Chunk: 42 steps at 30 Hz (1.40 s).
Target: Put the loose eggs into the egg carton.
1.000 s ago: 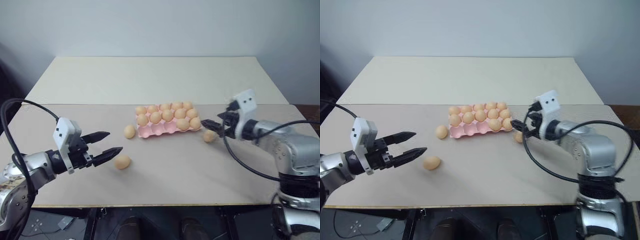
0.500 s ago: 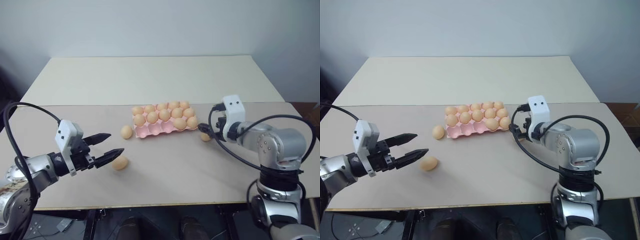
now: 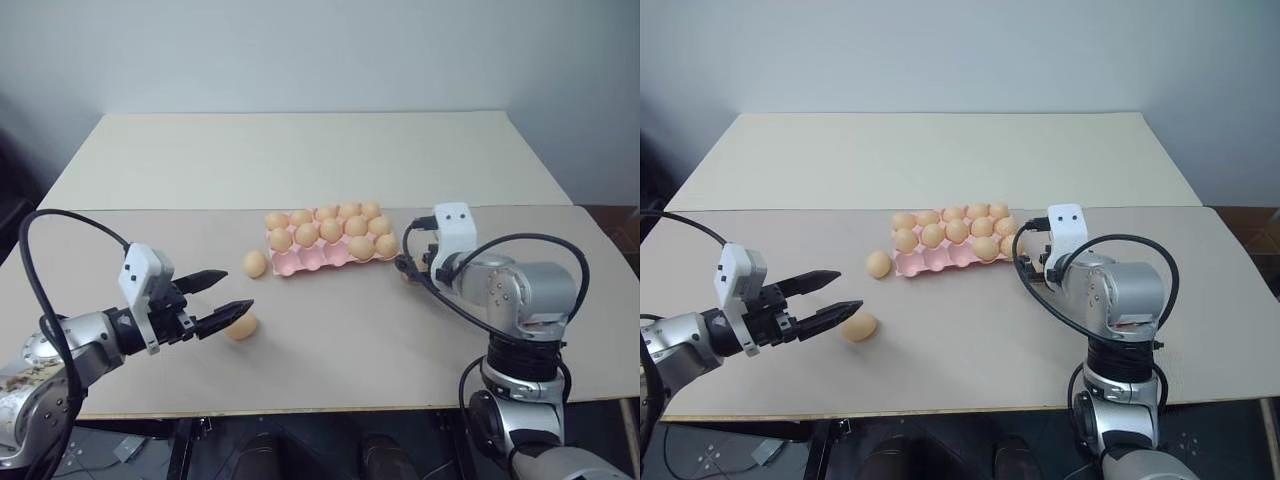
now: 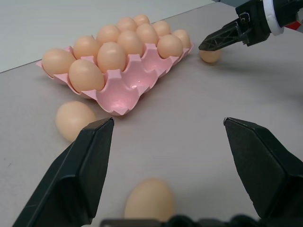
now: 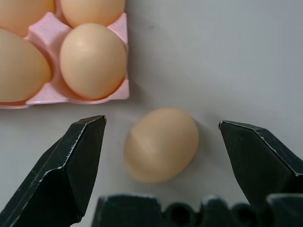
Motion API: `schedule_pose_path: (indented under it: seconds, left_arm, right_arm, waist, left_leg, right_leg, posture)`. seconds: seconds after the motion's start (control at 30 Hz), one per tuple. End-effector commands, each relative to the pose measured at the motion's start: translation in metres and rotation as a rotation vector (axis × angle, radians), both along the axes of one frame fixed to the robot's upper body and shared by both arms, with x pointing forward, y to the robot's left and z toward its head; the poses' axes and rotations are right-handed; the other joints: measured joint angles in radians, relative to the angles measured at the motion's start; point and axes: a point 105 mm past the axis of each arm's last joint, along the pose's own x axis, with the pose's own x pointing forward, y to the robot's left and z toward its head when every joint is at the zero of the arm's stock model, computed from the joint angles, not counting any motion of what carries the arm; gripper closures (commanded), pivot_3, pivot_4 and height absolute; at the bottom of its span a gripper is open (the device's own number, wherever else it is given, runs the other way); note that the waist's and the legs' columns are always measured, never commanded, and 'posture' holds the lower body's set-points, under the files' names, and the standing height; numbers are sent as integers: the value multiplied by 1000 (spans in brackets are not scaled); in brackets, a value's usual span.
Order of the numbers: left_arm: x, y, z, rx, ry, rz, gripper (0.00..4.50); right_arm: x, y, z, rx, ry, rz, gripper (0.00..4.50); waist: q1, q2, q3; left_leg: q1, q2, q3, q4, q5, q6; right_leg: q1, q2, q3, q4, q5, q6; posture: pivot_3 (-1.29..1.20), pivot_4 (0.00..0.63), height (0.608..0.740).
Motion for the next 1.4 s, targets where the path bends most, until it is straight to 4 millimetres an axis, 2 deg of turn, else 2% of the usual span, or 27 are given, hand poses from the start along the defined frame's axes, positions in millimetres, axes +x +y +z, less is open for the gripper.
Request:
schedule_pose_path:
  seconds: [0.03,0.6,0.7,0.8,0.83,0.9,1.07,1.2,1.33,1.4]
  left_arm:
    - [-3,-3,9,10,-48,-12,455]
    - [-2,-5,10,13,-61,-8,455]
    - [-2,-5,10,15,-62,-6,455]
    - [-2,-6,11,14,-66,-8,455]
    - [-2,-7,12,14,-67,-8,455]
    - [-2,-6,11,14,-68,-9,455]
    - [-3,-6,11,14,-66,-8,455]
    - [-2,-4,11,16,-65,0,455]
    - [-2,5,7,20,-62,43,455]
    - [-2,5,5,11,-59,53,455]
  right_arm:
    - [1,-5,1,-13,-22,-30,51]
    - [5,-5,-14,-4,-9,-64,51]
    - [7,-5,-15,2,-18,-64,653]
    - [8,-5,-15,5,-24,-63,1523]
    - [9,-5,-15,5,-25,-61,1963]
    - [9,-4,-15,3,-31,-55,2361]
    - [7,-3,-9,-5,-54,-15,2509]
    - [-5,8,8,-22,-93,142,2520]
    - [-22,38,38,1,-167,392,2526]
    - [-25,56,46,10,-191,483,2526]
  waist:
    - [0,0,0]
    - [0,0,0]
    - [-1,0,0]
    - [0,0,0]
    - [-1,0,0]
    - [-1,0,0]
    - [0,0,0]
    - [1,0,0]
    - [-5,0,0]
    - [-10,0,0]
  left_leg:
    - [0,0,0,0,0,0]
    - [0,0,0,0,0,0]
    - [0,0,0,0,0,0]
    - [0,0,0,0,0,0]
    - [0,0,0,0,0,0]
    - [0,0,0,0,0,0]
    - [0,0,0,0,0,0]
    - [0,0,0,0,0,0]
    - [0,0,0,0,-1,1]
    - [1,0,0,0,-1,1]
  right_leg:
    - [0,0,0,0,0,0]
    - [0,0,0,0,0,0]
    - [0,0,0,0,0,0]
    - [0,0,0,0,0,0]
    - [0,0,0,0,0,0]
    - [0,0,0,0,0,0]
    - [0,0,0,0,0,0]
    - [0,0,0,0,0,0]
    - [0,0,0,0,0,0]
    - [0,0,0,0,0,0]
  posture:
    - [0,150,740]
    - [0,150,740]
    - [0,150,740]
    - [0,150,740]
    - [0,150,740]
    - [0,150,740]
    - [0,150,740]
    - [0,150,740]
    - [0,150,740]
    - [0,150,740]
